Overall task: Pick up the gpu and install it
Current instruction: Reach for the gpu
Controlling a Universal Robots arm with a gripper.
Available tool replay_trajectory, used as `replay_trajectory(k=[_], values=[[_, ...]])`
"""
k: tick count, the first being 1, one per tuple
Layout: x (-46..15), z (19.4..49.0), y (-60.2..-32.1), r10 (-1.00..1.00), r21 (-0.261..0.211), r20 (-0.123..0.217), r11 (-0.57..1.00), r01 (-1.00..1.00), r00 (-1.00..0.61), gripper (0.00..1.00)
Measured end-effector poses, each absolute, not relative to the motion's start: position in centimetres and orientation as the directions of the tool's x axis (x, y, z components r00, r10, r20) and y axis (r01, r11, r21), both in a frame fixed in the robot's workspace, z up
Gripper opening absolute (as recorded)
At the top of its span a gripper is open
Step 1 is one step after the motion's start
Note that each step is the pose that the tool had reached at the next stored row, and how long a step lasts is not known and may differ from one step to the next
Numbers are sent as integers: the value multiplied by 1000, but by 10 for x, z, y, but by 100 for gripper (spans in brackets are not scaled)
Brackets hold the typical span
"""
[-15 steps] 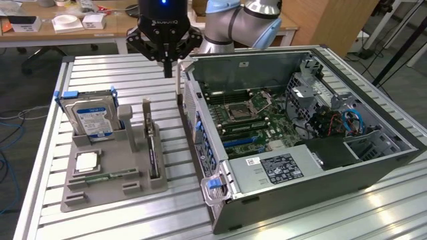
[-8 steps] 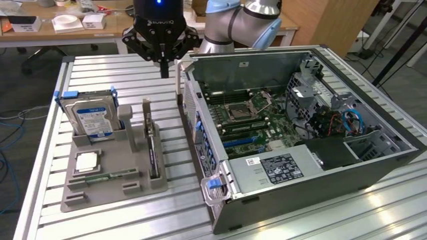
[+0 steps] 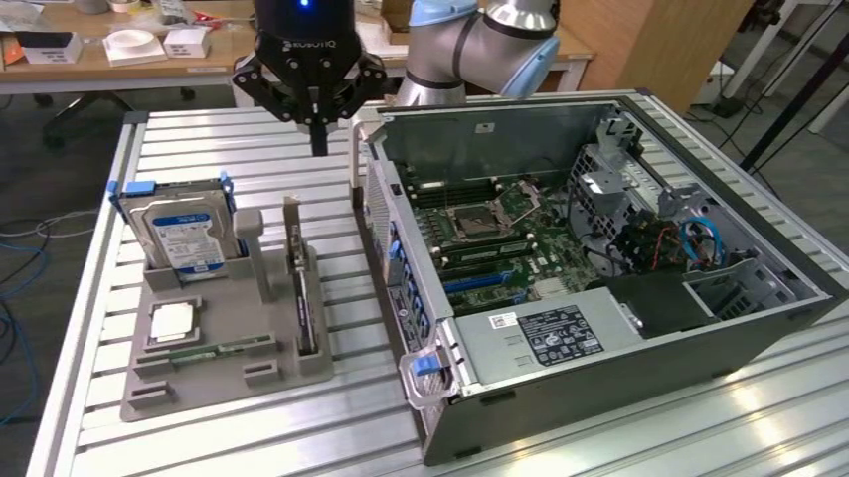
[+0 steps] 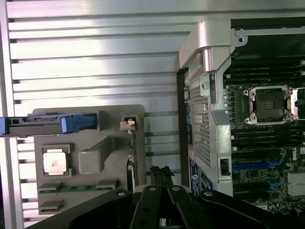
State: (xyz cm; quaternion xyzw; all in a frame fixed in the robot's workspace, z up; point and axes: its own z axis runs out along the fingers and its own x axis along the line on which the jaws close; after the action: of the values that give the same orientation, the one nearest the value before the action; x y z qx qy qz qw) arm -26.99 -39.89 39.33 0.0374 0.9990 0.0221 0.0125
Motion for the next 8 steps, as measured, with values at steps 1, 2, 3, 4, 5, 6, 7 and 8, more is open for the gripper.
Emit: replay_trajectory(k=[1, 2, 3, 4, 5, 6, 7, 8], values=[[-271, 393, -399, 75, 45, -23, 996, 74, -997, 11], [-271, 393, -399, 75, 45, -23, 996, 74, -997, 11], [-272, 393, -399, 75, 45, -23, 996, 74, -997, 11], [-273, 393, -399, 75, 45, -23, 996, 74, -997, 11], [-274, 393, -399, 75, 45, -23, 996, 74, -997, 11], [-275, 393, -399, 75, 45, -23, 996, 74, -997, 11], [-275, 393, -399, 75, 45, -23, 996, 74, -997, 11], [-276, 393, -399, 75, 45, -23, 996, 74, -997, 11]])
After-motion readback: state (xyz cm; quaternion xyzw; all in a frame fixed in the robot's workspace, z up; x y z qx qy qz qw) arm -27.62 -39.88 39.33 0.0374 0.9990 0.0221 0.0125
